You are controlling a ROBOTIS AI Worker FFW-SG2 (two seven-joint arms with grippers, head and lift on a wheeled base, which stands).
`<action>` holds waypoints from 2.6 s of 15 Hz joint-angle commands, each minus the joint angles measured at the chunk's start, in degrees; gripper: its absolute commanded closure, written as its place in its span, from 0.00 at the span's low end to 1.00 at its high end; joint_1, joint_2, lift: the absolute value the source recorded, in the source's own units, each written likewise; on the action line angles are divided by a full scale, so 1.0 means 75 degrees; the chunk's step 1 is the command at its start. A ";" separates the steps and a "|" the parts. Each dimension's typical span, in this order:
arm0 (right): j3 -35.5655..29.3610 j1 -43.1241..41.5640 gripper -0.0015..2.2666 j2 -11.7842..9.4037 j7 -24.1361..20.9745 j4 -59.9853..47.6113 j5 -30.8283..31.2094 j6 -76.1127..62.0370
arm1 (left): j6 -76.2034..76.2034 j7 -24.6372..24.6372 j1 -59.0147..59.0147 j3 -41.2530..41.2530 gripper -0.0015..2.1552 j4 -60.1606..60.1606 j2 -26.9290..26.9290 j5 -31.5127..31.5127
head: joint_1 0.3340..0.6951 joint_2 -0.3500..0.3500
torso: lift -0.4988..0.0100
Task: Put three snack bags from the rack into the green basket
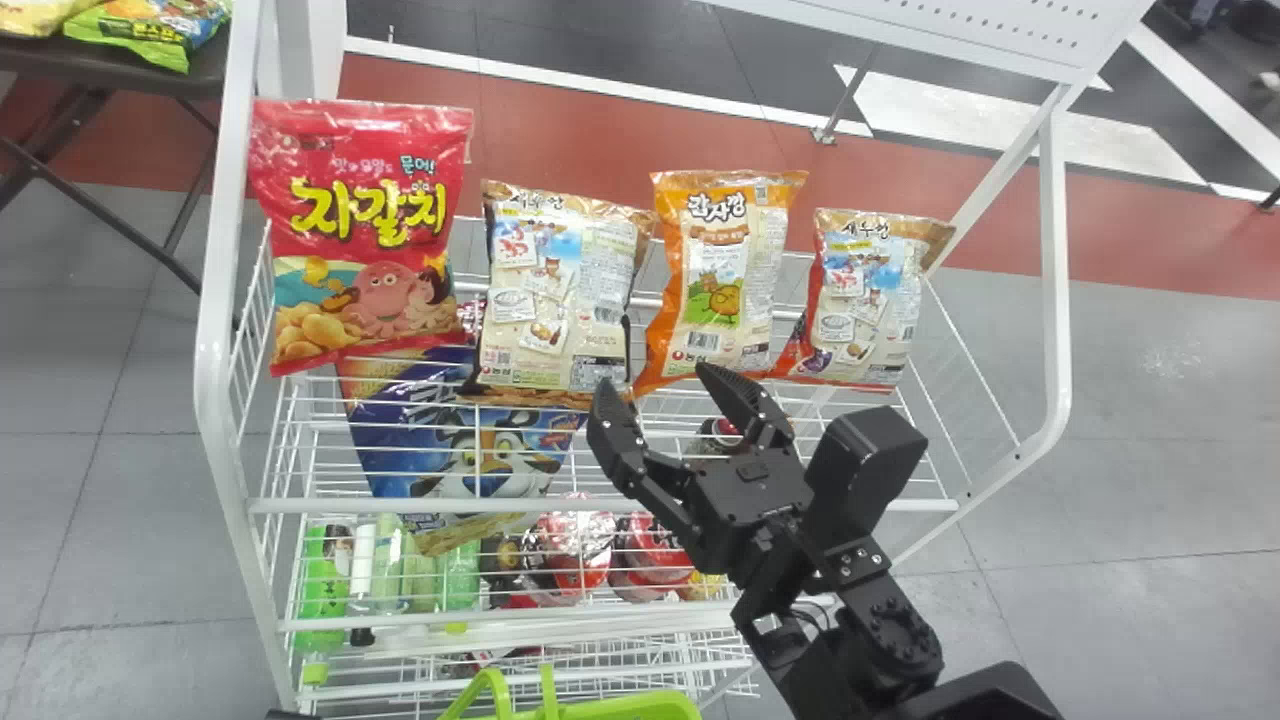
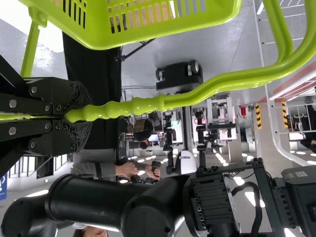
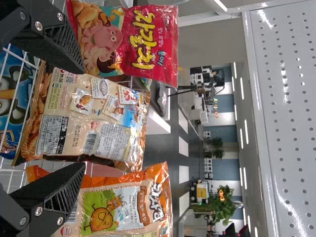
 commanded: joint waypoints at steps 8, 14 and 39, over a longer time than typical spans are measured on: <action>-0.0104 -0.0099 0.07 -0.0002 -0.0030 0.0188 -0.0034 -0.0207 | -0.0001 0.0012 0.0022 -0.0010 0.73 0.0002 -0.0020 -0.0007 | 1.00 0.00 | 0.98; -0.0011 -0.0357 0.07 0.0010 -0.0030 0.0411 -0.0034 -0.0184 | -0.0001 0.0012 0.0022 -0.0010 0.73 -0.0021 -0.0012 -0.0007 | 1.00 0.00 | 0.98; 0.1044 -0.3380 0.98 0.0221 -0.0382 0.2543 0.0306 0.1480 | -0.0141 -0.0047 -0.0399 0.0095 0.73 0.0483 -0.0020 0.0158 | 1.00 0.01 | 0.98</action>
